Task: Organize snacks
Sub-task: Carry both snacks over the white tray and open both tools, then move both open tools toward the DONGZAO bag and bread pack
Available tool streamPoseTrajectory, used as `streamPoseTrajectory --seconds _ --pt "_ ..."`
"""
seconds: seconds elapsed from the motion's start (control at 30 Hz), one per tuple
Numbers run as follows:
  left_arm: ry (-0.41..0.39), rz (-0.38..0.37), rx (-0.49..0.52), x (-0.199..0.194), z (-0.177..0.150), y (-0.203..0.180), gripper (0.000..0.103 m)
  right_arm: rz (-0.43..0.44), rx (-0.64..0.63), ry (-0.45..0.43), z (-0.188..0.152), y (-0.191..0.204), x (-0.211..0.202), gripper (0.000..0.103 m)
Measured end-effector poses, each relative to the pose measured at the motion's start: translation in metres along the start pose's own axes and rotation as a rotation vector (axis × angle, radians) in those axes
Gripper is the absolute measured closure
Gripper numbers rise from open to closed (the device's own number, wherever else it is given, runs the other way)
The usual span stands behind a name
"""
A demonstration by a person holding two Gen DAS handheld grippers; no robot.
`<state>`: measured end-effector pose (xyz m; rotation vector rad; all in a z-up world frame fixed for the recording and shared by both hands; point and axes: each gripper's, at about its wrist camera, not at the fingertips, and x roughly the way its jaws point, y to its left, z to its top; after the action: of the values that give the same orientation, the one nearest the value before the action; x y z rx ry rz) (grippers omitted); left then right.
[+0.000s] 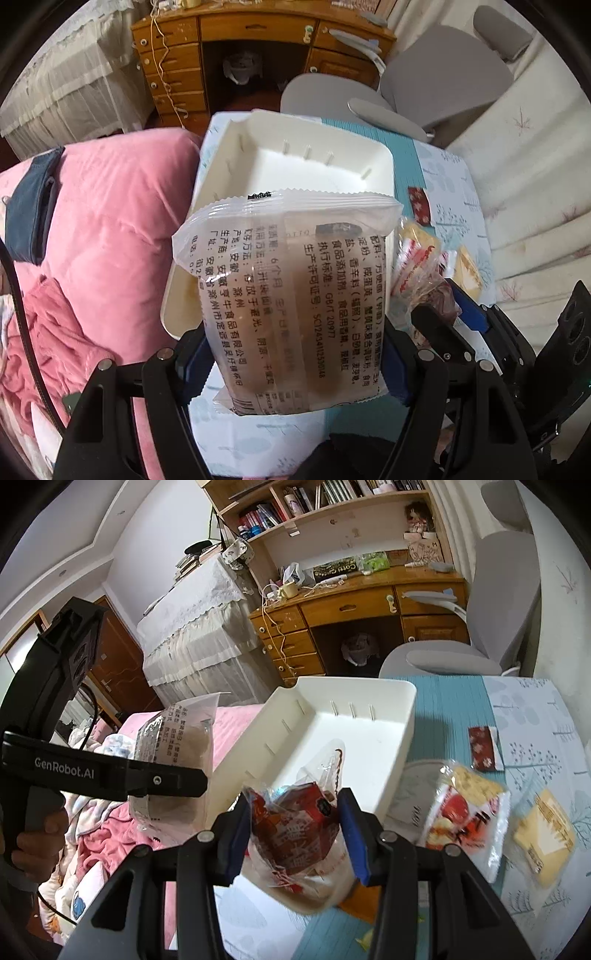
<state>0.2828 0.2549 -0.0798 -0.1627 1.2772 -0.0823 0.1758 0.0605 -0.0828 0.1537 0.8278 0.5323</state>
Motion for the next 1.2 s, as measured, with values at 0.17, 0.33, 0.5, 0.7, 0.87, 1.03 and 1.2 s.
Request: streamPoseTrajectory --seconds 0.17,0.33,0.5,0.7,0.87,1.03,1.2 --pt "-0.03 0.023 0.01 0.003 0.007 0.018 0.021 -0.021 0.016 -0.014 0.005 0.011 0.015 0.052" --pt "-0.048 0.007 0.005 0.006 0.007 0.029 0.015 -0.058 0.067 0.006 0.0 0.011 0.023 0.045" --pt "-0.069 -0.012 0.015 0.005 0.003 0.028 0.014 -0.093 0.086 0.01 -0.007 0.01 0.02 0.036" --pt "-0.096 -0.053 0.032 0.002 -0.009 0.018 0.014 -0.104 0.106 0.02 -0.015 0.006 0.016 0.036" --pt "-0.092 -0.067 0.038 0.006 -0.022 0.003 0.014 -0.119 0.127 0.047 -0.024 -0.001 0.014 0.036" --pt "-0.069 -0.065 0.029 0.014 -0.037 -0.012 0.014 -0.13 0.152 0.066 -0.038 -0.012 0.004 0.036" --pt "-0.075 -0.067 0.047 0.017 -0.054 -0.033 0.014 -0.159 0.17 0.095 -0.048 -0.027 -0.008 0.036"
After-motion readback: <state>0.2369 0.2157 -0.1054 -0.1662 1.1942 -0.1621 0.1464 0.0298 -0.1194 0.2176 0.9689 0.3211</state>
